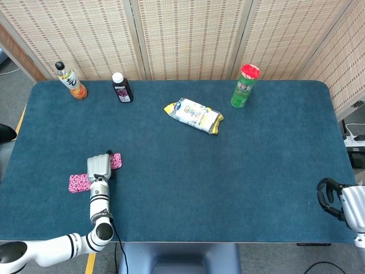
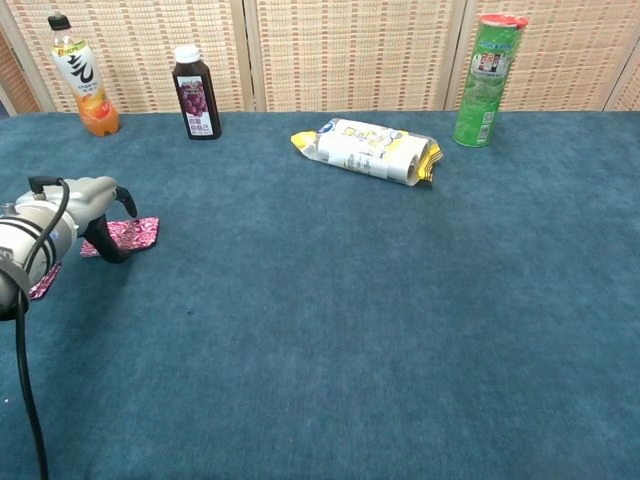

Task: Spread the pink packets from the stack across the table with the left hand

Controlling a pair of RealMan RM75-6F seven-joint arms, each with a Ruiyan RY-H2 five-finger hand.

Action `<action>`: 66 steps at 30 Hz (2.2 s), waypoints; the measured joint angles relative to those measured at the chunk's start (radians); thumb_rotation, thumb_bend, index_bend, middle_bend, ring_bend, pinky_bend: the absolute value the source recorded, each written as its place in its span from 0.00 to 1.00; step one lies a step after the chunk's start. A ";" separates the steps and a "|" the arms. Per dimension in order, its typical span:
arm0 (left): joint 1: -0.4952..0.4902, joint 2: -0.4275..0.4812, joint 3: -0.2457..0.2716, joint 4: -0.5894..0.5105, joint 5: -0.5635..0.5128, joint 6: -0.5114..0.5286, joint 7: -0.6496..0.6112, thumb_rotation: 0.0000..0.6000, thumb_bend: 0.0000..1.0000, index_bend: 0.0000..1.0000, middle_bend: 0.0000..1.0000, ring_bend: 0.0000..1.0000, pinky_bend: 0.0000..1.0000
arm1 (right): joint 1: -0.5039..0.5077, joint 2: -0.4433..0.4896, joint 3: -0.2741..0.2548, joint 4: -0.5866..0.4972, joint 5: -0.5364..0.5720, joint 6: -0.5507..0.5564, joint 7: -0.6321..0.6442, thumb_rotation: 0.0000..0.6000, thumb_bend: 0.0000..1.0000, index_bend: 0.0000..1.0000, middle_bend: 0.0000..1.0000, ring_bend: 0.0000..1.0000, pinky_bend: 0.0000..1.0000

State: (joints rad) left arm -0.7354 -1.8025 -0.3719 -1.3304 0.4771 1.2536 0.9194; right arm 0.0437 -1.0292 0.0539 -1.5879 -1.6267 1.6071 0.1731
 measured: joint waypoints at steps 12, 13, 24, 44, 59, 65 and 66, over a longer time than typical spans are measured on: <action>-0.018 -0.002 0.001 0.019 -0.035 -0.008 0.016 1.00 0.33 0.24 1.00 1.00 1.00 | 0.003 0.002 -0.004 -0.002 -0.002 -0.007 -0.003 1.00 0.43 0.95 0.78 0.88 1.00; -0.019 -0.002 0.001 0.020 -0.036 -0.007 0.015 1.00 0.33 0.24 1.00 1.00 1.00 | 0.003 0.003 -0.005 -0.002 -0.003 -0.007 -0.003 1.00 0.43 0.95 0.78 0.88 1.00; -0.016 -0.009 0.015 0.029 -0.035 -0.006 0.001 1.00 0.33 0.30 1.00 1.00 1.00 | 0.002 0.003 -0.005 -0.003 -0.003 -0.004 -0.002 1.00 0.43 0.95 0.78 0.88 1.00; 0.018 0.015 0.042 -0.040 0.050 0.043 -0.065 1.00 0.33 0.57 1.00 1.00 1.00 | 0.003 0.001 -0.005 -0.002 -0.001 -0.004 0.000 1.00 0.43 0.95 0.78 0.88 1.00; 0.190 0.176 0.204 -0.397 0.222 0.234 -0.131 1.00 0.34 0.58 1.00 1.00 1.00 | 0.002 0.004 -0.004 -0.003 -0.002 -0.001 0.008 1.00 0.43 0.95 0.78 0.88 1.00; 0.300 0.256 0.340 -0.489 0.361 0.358 -0.149 1.00 0.33 0.58 1.00 1.00 1.00 | 0.004 0.001 -0.004 -0.003 -0.002 -0.003 0.004 1.00 0.43 0.95 0.78 0.88 1.00; 0.322 0.264 0.360 -0.497 0.385 0.380 -0.154 1.00 0.33 0.58 1.00 1.00 1.00 | 0.003 0.001 -0.004 -0.003 -0.002 -0.002 0.003 1.00 0.43 0.95 0.78 0.88 1.00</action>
State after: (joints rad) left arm -0.4134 -1.5383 -0.0117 -1.8275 0.8624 1.6336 0.7658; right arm 0.0470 -1.0285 0.0497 -1.5910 -1.6284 1.6051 0.1763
